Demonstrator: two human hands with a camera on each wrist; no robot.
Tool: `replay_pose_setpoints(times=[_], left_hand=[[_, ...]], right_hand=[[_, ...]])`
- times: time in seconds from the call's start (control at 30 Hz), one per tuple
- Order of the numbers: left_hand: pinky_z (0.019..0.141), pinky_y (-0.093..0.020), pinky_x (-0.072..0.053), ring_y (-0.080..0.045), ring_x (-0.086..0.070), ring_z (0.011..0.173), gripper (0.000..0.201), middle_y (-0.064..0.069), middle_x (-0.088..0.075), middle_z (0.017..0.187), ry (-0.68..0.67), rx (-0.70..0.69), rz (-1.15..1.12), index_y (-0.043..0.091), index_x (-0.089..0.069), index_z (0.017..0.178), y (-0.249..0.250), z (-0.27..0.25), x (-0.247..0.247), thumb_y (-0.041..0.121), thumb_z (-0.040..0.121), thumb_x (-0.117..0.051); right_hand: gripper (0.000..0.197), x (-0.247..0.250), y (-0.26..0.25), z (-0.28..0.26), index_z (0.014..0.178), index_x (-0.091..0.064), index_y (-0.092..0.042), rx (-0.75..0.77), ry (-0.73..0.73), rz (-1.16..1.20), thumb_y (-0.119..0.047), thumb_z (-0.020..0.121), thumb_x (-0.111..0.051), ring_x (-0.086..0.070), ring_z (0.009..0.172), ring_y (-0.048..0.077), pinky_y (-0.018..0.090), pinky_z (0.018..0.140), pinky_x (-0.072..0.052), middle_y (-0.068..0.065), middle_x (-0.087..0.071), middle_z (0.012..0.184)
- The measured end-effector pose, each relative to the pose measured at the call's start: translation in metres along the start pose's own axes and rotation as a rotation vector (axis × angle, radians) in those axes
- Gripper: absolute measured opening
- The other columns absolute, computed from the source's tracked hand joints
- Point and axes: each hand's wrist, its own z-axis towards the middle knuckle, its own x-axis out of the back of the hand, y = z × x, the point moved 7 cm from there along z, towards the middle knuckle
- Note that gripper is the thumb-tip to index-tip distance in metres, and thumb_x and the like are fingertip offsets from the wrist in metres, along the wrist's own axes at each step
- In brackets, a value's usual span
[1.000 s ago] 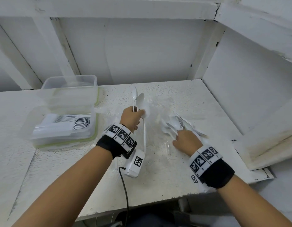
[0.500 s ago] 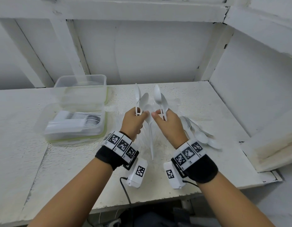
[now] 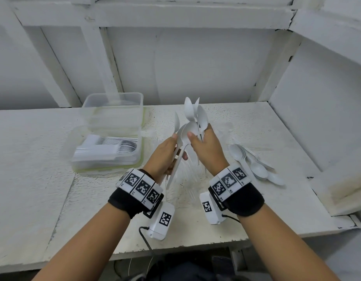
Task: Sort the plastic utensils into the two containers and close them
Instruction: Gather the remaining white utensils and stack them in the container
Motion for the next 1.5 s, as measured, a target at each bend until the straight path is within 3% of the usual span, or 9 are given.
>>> replay_pose_setpoints(times=[0.1, 0.3, 0.43, 0.7, 0.83, 0.97, 1.17, 1.33, 1.5], left_hand=[[0.038, -0.016, -0.021, -0.005, -0.029, 0.035, 0.045, 0.008, -0.057, 0.053, -0.028, -0.02, -0.032, 0.014, -0.053, 0.082, -0.001, 0.0, 0.001, 0.046, 0.1, -0.026], [0.046, -0.019, -0.041, -0.011, -0.047, 0.054, 0.031, -0.001, -0.056, 0.071, 0.14, -0.041, -0.021, 0.014, -0.052, 0.08, -0.009, 0.002, 0.028, 0.031, 0.101, -0.036], [0.039, -0.017, -0.027, -0.006, -0.031, 0.043, 0.027, 0.003, -0.038, 0.061, 0.116, -0.059, 0.006, 0.018, -0.052, 0.093, -0.011, -0.004, 0.03, 0.038, 0.1, -0.035], [0.064, -0.032, -0.053, -0.019, -0.058, 0.064, 0.033, -0.008, -0.057, 0.074, -0.039, -0.089, 0.02, 0.007, -0.052, 0.087, -0.01, -0.016, 0.009, 0.026, 0.102, -0.029], [0.04, -0.021, -0.038, -0.014, -0.042, 0.036, 0.031, -0.005, -0.052, 0.055, -0.125, -0.073, -0.048, 0.009, -0.049, 0.09, -0.011, -0.021, 0.004, 0.027, 0.103, -0.027], [0.039, -0.015, -0.023, -0.007, -0.025, 0.033, 0.034, 0.002, -0.042, 0.047, -0.139, -0.069, -0.061, 0.01, -0.054, 0.092, -0.016, -0.019, 0.007, 0.03, 0.102, -0.027], [0.041, -0.016, -0.026, -0.006, -0.03, 0.041, 0.029, 0.005, -0.045, 0.054, -0.294, 0.028, -0.145, 0.011, -0.056, 0.094, -0.023, -0.021, 0.006, 0.022, 0.102, -0.031], [0.043, -0.016, -0.038, -0.007, -0.047, 0.046, 0.022, 0.002, -0.055, 0.06, -0.116, 0.022, -0.268, 0.009, -0.054, 0.09, -0.022, -0.015, 0.024, 0.014, 0.101, -0.035], [0.071, -0.028, -0.056, -0.016, -0.067, 0.08, 0.017, -0.011, -0.067, 0.092, 0.031, -0.017, -0.438, 0.007, -0.052, 0.094, -0.018, -0.008, 0.03, 0.012, 0.1, -0.037]], right_hand=[[0.009, -0.005, -0.001, -0.002, 0.098, -0.052, -0.014, 0.01, -0.021, -0.066, -0.023, 0.095, -0.051, -0.052, 0.064, 0.0, 0.01, 0.055, -0.036, -0.009, -0.053, 0.073], [0.03, 0.007, -0.005, -0.004, 0.067, -0.042, -0.02, 0.048, 0.063, -0.058, -0.021, 0.095, -0.049, -0.04, 0.051, 0.006, 0.007, 0.044, -0.033, -0.005, -0.042, 0.059], [0.027, 0.005, -0.008, -0.009, 0.069, -0.044, -0.02, 0.067, 0.018, -0.041, -0.023, 0.096, -0.049, -0.039, 0.051, 0.005, 0.008, 0.045, -0.032, -0.006, -0.042, 0.059], [0.021, -0.006, -0.011, -0.016, 0.111, -0.054, -0.011, 0.12, 0.021, -0.137, -0.024, 0.096, -0.049, -0.051, 0.065, 0.002, 0.012, 0.057, -0.039, -0.01, -0.052, 0.071], [0.016, -0.007, -0.011, -0.02, 0.106, -0.043, -0.014, 0.119, 0.028, -0.145, -0.022, 0.095, -0.051, -0.052, 0.061, -0.001, 0.015, 0.053, -0.041, -0.012, -0.052, 0.072], [0.021, -0.009, -0.002, -0.019, 0.109, -0.044, -0.016, 0.049, 0.002, -0.067, -0.024, 0.093, -0.054, -0.054, 0.069, -0.001, 0.013, 0.058, -0.041, -0.013, -0.054, 0.077], [0.022, -0.007, 0.003, -0.015, 0.113, -0.049, -0.014, 0.024, -0.032, -0.02, -0.022, 0.093, -0.054, -0.053, 0.073, 0.0, 0.009, 0.06, -0.04, -0.011, -0.054, 0.082], [0.022, -0.007, 0.005, -0.017, 0.118, -0.033, -0.018, -0.044, -0.013, 0.061, -0.026, 0.099, -0.04, -0.049, 0.063, 0.007, 0.019, 0.059, -0.04, -0.005, -0.049, 0.075], [0.022, -0.017, 0.005, -0.026, 0.104, -0.055, -0.016, -0.012, -0.065, -0.045, -0.032, 0.099, -0.041, -0.049, 0.063, 0.009, 0.015, 0.057, -0.039, -0.003, -0.051, 0.069]])
